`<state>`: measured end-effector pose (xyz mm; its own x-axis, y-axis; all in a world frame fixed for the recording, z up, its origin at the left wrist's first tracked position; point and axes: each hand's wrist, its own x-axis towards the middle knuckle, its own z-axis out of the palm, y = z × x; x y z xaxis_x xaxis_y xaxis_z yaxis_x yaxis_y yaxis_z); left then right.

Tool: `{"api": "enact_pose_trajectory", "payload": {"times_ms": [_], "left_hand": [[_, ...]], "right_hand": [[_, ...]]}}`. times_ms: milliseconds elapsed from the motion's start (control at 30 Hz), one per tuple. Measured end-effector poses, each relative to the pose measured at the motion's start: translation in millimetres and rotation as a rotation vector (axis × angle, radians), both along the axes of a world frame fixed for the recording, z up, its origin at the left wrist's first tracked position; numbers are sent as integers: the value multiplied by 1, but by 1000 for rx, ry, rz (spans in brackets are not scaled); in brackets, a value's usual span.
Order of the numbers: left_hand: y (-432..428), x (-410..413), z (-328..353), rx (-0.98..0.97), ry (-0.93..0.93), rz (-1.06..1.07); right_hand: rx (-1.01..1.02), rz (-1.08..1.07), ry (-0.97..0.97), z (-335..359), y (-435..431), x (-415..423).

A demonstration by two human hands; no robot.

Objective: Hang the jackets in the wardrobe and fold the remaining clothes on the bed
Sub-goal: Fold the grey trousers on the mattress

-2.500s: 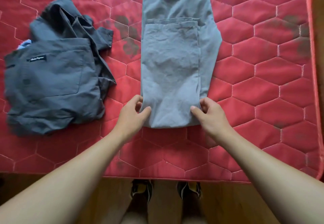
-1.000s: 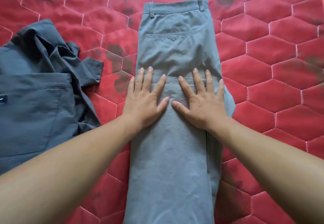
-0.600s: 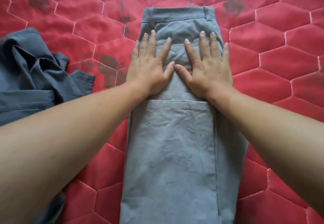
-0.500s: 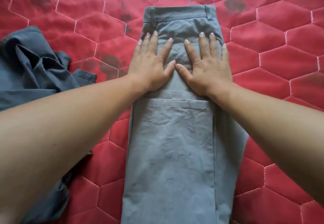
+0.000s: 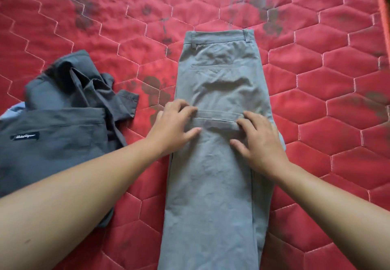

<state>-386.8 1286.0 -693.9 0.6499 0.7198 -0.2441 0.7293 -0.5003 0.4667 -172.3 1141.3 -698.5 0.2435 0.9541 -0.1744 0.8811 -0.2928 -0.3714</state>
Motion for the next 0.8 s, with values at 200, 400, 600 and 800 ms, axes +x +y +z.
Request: {"api": "enact_pose_trajectory", "payload": {"times_ms": [200,400,600,800], "left_hand": [[10,2,13,-478,-214,250],[-6,-17,15,-576,-325,439],[-15,-24,12,-722,-479,538],[-13,-11,34,-831,-538,511]], "right_hand": [[-29,-381,463,8,26,9],[-130,-676,920,12,11,1],[81,-678,1156,0,-15,-12],[42,-617,1160,23,0,-5]]}}
